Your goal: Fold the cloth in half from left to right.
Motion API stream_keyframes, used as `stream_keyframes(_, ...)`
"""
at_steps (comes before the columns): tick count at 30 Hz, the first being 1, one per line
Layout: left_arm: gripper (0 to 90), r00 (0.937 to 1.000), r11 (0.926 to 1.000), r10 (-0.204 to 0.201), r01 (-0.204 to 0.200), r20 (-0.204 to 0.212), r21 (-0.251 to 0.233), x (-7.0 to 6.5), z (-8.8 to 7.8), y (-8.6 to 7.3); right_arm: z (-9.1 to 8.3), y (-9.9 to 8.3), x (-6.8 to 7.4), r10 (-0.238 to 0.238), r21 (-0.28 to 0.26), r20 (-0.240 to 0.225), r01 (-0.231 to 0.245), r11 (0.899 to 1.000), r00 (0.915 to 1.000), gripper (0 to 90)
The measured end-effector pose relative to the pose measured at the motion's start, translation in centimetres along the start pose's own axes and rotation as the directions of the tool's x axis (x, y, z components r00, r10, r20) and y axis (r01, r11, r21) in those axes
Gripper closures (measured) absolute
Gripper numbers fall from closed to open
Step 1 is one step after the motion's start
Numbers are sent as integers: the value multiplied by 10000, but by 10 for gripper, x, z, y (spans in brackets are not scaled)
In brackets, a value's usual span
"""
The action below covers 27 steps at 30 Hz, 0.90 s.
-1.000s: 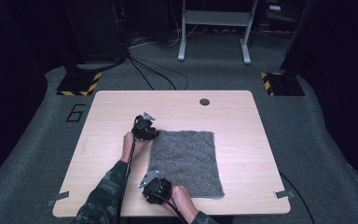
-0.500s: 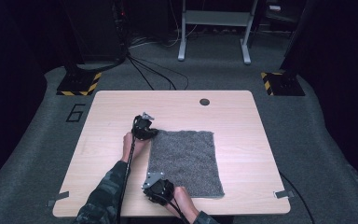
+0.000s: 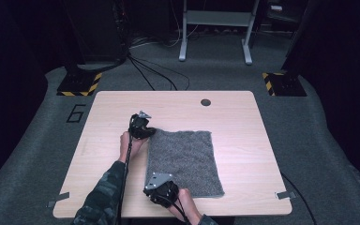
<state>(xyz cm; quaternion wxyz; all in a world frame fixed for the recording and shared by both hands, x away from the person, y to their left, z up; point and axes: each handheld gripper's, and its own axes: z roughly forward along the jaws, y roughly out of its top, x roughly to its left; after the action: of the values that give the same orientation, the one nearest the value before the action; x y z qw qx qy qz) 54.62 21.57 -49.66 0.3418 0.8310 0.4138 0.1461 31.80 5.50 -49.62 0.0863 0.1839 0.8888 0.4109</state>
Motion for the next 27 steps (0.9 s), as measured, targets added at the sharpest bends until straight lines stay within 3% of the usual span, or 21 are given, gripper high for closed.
stream_keyframes(3,860,9999,9998,-95,94,83,147,4,-6,5,-6,3,2,70,-529,-4,-70,9986,10000,877)
stream_keyframes(9,860,9997,9997,191,-188,-166,168,3,-15,13,-14,9,4,146,-947,-13,-147,9954,9999,879)
stream_keyframes(16,862,9992,9998,159,-156,-368,94,8,-30,23,-20,21,4,223,-1436,33,-216,9894,9997,881)
stream_keyframes(17,863,9981,9997,235,-227,-576,131,9,-38,27,-21,28,4,65,-1659,84,-50,9861,9999,882)
stream_keyframes(19,863,9979,9998,209,-205,-610,58,11,-43,30,-22,33,4,69,-1747,55,-58,9846,10000,882)
stream_keyframes(21,863,9976,9996,170,-186,-668,-221,17,-59,36,-23,43,6,30,-1981,113,-7,9802,9999,882)
stream_keyframes(22,863,9978,9995,163,-179,-642,-244,18,-63,39,-26,51,9,-20,-2319,114,46,9727,9999,882)
stream_keyframes(27,862,9939,9979,626,-638,-905,-102,12,-73,50,-36,48,11,139,-2556,258,-68,9668,9996,881)
